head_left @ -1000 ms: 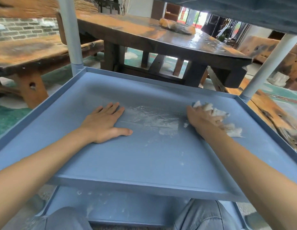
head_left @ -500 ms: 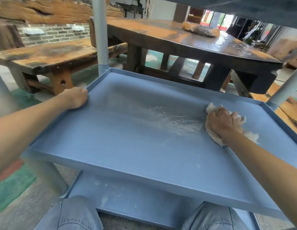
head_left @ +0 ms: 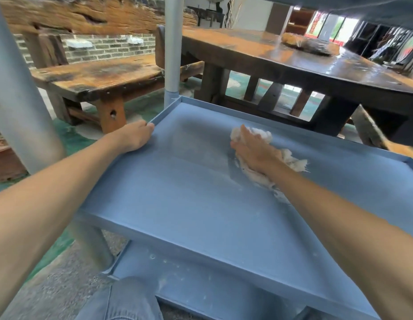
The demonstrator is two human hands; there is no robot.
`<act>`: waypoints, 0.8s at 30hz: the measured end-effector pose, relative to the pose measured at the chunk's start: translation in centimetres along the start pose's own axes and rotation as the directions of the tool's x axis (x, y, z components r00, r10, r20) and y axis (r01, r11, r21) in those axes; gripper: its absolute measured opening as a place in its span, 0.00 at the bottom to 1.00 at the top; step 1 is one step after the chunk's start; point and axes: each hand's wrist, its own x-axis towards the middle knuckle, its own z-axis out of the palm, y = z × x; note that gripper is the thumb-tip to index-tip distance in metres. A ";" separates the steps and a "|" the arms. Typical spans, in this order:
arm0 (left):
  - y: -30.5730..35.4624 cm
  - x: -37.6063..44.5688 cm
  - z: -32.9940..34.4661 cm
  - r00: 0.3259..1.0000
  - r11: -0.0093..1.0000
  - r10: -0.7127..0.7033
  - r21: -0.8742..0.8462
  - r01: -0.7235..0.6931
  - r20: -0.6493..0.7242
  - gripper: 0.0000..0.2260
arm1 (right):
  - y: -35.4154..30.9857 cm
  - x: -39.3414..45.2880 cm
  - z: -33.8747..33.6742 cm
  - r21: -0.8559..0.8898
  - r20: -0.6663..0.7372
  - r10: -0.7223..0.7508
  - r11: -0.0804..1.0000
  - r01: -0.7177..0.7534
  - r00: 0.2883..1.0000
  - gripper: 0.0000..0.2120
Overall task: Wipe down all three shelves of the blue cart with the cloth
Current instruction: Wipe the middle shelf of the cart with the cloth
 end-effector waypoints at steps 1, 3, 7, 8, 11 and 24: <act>-0.1 0.0 -0.1 1.000 1.000 0.000 -0.009 0.000 -0.006 0.18 | -1.1 0.4 0.3 -0.007 0.032 -0.053 0.999 0.053 0.998 0.33; 0.0 -0.3 -0.2 1.000 1.000 0.011 -0.029 -0.011 -0.025 0.17 | -3.0 0.6 0.6 -0.029 0.092 -0.182 0.982 0.185 0.979 0.34; 0.7 -1.1 -0.4 0.998 0.999 0.053 -0.006 -0.053 -0.045 0.13 | -4.9 -0.5 0.3 -0.056 0.176 -0.479 0.867 0.495 0.860 0.30; 0.7 -1.2 -0.5 0.998 0.999 0.048 0.017 -0.047 -0.038 0.13 | -5.4 -0.9 0.3 -0.093 0.181 -0.535 0.826 0.556 0.825 0.28; 0.7 -1.4 -0.4 0.996 0.993 0.083 0.086 -0.080 -0.036 0.13 | -7.1 -2.7 0.2 -0.139 0.198 -0.620 0.749 0.648 0.759 0.29; 1.3 -3.3 -0.9 0.997 0.945 0.074 0.323 -0.058 -0.038 0.22 | -4.8 -13.3 -2.5 0.495 0.160 -0.643 0.709 0.503 0.749 0.15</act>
